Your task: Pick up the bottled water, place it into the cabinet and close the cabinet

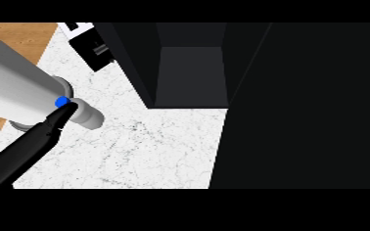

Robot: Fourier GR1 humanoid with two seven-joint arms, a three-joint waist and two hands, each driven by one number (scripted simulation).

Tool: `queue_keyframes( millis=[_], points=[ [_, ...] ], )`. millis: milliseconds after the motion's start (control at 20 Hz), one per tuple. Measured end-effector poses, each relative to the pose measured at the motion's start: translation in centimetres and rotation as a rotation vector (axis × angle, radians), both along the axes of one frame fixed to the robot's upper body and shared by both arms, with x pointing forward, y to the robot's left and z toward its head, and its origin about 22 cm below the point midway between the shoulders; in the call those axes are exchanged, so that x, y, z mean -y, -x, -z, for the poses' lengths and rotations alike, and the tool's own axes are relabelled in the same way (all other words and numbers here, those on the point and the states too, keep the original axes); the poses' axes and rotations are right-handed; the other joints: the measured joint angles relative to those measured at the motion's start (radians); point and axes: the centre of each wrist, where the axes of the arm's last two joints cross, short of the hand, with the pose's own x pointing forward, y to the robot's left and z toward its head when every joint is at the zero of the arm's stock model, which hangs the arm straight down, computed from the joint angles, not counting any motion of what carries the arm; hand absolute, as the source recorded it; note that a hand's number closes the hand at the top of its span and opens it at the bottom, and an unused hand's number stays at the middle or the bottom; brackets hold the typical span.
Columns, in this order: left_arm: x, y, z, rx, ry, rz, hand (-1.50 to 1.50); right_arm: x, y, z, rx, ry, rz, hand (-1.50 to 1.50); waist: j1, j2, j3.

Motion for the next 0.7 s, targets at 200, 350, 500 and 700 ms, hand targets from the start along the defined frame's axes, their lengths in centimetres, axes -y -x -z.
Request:
queue_keyframes(
  millis=[200, 350, 500, 700],
  points=[
    [-1.2, -0.4, 1.0, -0.02, 0.009, -0.008, -1.5, 0.0, 0.4, 0.3, -0.002, 0.004, -0.001, -1.5, -0.003, 0.0, 0.0],
    [-1.9, -1.1, 1.5, -0.031, 0.017, -0.005, -1.5, -0.3, 0.6, 0.2, -0.011, 0.005, -0.008, -1.5, -0.004, 0.0, -0.001],
    [-2.2, -2.0, 2.8, -0.049, 0.022, -0.005, -1.5, -0.6, 0.5, 0.1, -0.009, 0.001, -0.013, -1.5, -0.004, 0.001, -0.001],
    [-3.2, -3.3, 4.3, -0.068, 0.026, -0.021, -1.5, -0.6, 0.5, 0.1, -0.005, 0.017, -0.013, -1.5, -0.006, 0.001, -0.001]
  ],
)
